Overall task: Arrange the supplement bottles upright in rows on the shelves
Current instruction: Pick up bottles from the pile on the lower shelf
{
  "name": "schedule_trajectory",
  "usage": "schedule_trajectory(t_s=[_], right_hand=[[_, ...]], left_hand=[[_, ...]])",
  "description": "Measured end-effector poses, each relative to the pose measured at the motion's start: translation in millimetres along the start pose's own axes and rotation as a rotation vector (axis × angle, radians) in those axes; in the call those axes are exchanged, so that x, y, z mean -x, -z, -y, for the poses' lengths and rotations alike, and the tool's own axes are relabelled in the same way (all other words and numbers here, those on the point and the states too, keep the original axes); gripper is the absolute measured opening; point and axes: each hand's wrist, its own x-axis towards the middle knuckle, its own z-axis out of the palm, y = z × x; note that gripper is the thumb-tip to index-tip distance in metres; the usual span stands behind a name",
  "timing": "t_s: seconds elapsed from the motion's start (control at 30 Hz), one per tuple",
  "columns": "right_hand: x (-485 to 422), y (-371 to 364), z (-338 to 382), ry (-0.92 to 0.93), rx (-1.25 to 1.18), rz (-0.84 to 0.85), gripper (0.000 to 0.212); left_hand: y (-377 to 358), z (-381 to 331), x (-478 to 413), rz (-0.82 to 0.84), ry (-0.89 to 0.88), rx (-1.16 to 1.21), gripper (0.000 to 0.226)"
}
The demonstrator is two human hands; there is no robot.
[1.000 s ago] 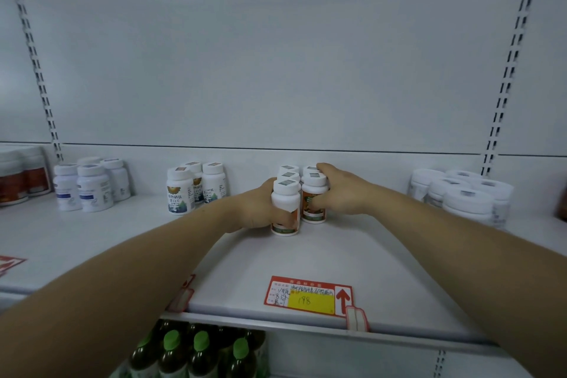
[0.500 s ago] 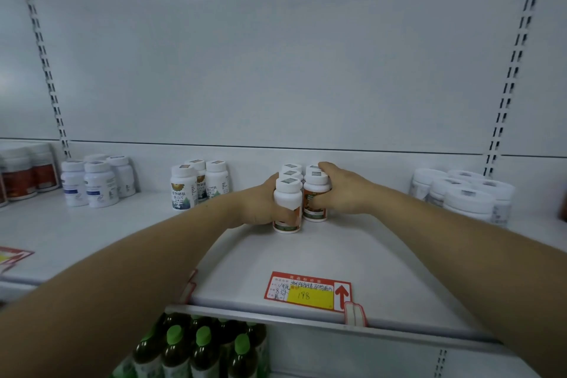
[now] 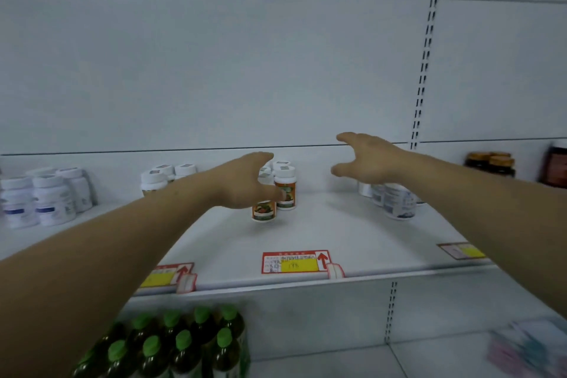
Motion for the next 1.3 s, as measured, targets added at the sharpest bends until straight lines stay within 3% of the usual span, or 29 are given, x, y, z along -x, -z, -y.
schedule_trajectory(t_s=[0.07, 0.23, 0.47, 0.67, 0.8, 0.9, 1.03, 1.3], right_hand=[[14.5, 6.4, -11.9, -0.040, 0.014, -0.019, 0.080], [39.4, 23.1, -43.0, -0.095, 0.031, -0.067, 0.075], [46.0, 30.9, -113.8, -0.133, -0.060, -0.085, 0.066], [28.9, 20.1, -176.5, -0.066, -0.125, 0.059, 0.088], [11.0, 9.3, -195.0, 0.042, -0.171, 0.124, 0.092], [1.1, -0.2, -200.9, 0.119, -0.165, 0.139, 0.082], [-6.3, -10.1, -204.7, 0.172, -0.163, 0.068, 0.064], [-12.4, -19.5, -198.8, 0.227, -0.211, 0.001, 0.054]], left_hand=[[-3.5, -17.1, 2.1, 0.007, -0.060, 0.038, 0.075], [-26.8, -58.6, 2.8, 0.032, -0.100, 0.052, 0.083], [-74.1, -114.3, -26.2, 0.129, -0.030, 0.163, 0.084], [-115.1, -168.2, -71.4, 0.091, -0.010, 0.416, 0.085], [-137.7, -174.6, -97.8, 0.100, 0.045, 0.575, 0.094], [-146.4, -176.7, -104.1, 0.090, 0.054, 0.575, 0.094], [-150.6, -179.4, -103.3, 0.020, 0.079, 0.564, 0.077], [-152.3, -179.0, -106.6, -0.042, 0.140, 0.509, 0.087]])
